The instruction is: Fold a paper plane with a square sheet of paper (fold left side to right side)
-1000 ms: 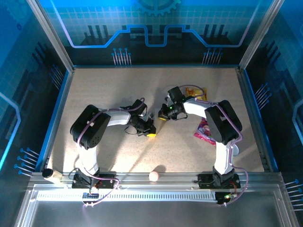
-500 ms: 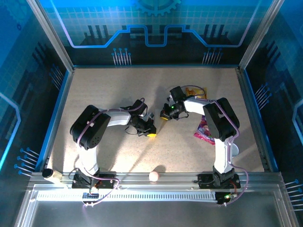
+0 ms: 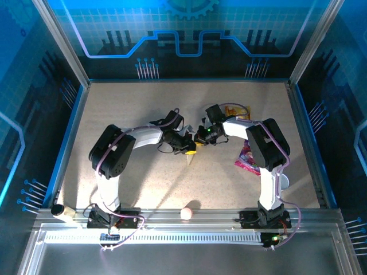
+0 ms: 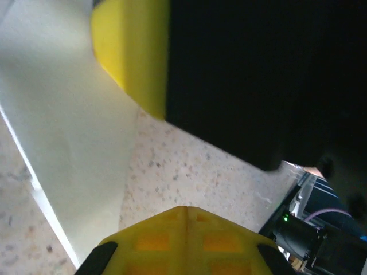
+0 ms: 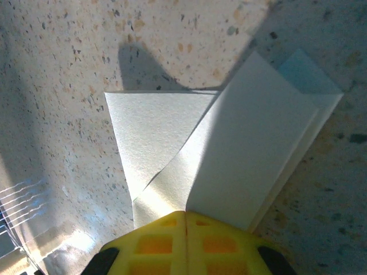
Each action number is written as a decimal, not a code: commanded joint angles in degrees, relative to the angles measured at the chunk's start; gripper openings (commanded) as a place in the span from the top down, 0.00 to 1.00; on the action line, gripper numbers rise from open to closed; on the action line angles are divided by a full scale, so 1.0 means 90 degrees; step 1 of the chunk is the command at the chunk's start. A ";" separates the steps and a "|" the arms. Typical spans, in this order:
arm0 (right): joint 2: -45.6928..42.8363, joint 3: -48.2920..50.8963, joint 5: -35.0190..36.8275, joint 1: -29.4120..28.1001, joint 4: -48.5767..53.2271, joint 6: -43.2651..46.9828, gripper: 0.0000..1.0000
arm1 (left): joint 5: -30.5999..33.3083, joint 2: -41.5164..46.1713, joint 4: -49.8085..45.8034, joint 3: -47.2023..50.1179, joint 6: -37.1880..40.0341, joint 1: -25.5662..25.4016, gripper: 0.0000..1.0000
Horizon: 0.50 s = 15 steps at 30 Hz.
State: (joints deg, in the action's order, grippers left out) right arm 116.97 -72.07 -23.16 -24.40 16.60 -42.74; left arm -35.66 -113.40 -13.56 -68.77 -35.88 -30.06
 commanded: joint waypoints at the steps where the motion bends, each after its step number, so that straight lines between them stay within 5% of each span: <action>1: 0.0294 0.0138 0.0498 0.0011 0.0634 0.0130 1.00 | 0.0114 -0.0313 -0.0391 -0.0206 0.0157 -0.0012 1.00; 15: 0.0391 0.0103 0.0543 -0.0023 0.0753 0.0196 1.00 | 0.0344 -0.0672 -0.0351 -0.0559 0.0168 -0.0009 1.00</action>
State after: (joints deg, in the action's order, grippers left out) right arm 117.01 -72.12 -23.11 -24.43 16.75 -42.11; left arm -33.85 -118.04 -16.01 -72.10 -35.55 -30.06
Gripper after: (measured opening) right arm 0.061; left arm 0.065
